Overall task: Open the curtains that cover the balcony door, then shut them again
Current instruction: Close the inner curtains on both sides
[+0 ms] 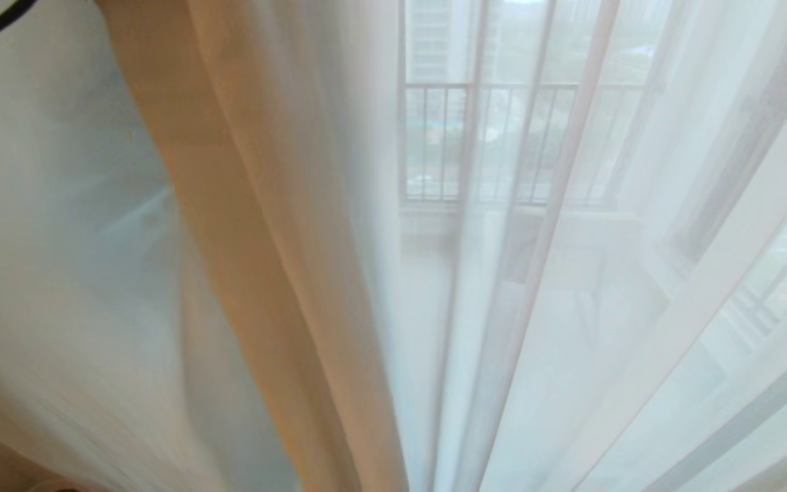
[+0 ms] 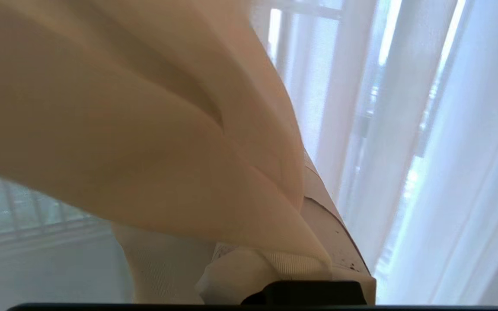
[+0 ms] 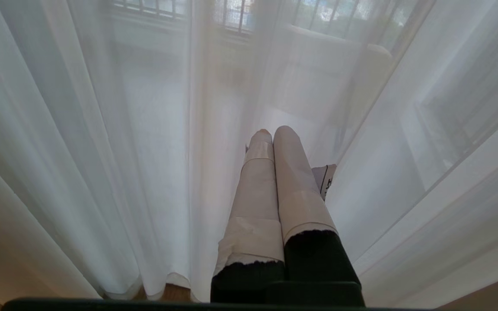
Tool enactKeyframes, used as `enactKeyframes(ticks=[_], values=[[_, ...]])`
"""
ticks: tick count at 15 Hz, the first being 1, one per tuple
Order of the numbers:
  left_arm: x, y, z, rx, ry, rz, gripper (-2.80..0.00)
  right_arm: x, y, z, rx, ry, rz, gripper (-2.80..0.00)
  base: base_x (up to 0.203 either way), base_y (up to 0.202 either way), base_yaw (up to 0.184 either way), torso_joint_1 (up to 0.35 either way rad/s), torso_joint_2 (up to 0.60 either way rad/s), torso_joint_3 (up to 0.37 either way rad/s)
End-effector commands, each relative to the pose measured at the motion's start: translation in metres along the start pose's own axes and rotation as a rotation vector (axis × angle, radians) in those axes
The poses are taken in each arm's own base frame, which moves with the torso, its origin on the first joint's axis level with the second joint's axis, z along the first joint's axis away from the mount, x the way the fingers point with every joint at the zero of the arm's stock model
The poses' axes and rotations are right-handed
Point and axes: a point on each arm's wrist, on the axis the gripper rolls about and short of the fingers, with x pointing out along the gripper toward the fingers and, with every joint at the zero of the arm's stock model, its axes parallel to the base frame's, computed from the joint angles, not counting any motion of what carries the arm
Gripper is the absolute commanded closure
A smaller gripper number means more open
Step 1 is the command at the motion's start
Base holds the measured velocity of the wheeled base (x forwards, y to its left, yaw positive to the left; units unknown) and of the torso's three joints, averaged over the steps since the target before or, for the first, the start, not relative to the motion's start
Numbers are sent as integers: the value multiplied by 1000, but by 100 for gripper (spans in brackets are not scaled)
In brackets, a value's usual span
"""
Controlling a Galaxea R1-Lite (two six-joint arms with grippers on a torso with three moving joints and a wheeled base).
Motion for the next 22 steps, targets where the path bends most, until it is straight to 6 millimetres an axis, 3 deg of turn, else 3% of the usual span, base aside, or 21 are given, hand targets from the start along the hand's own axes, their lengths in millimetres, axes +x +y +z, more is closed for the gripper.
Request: enactKeyframes(ticks=[1, 5, 10, 16, 22], values=[[19, -20, -18, -17, 44, -61, 0, 0, 0, 0, -1, 1, 0, 0, 0, 0, 0, 0, 0, 0], [34, -61, -40, -27, 61, -178, 0, 0, 0, 0, -1, 1, 0, 0, 0, 0, 0, 0, 0, 0], [53, -97, -60, -37, 61, -251, 0, 0, 0, 0, -1, 1, 0, 0, 0, 0, 0, 0, 0, 0], [64, -128, -88, -48, 88, -273, 0, 0, 0, 0, -1, 1, 0, 0, 0, 0, 0, 0, 0, 0], [73, -141, -113, -41, 124, -254, 0, 0, 0, 0, -1, 1, 0, 0, 0, 0, 0, 0, 0, 0]])
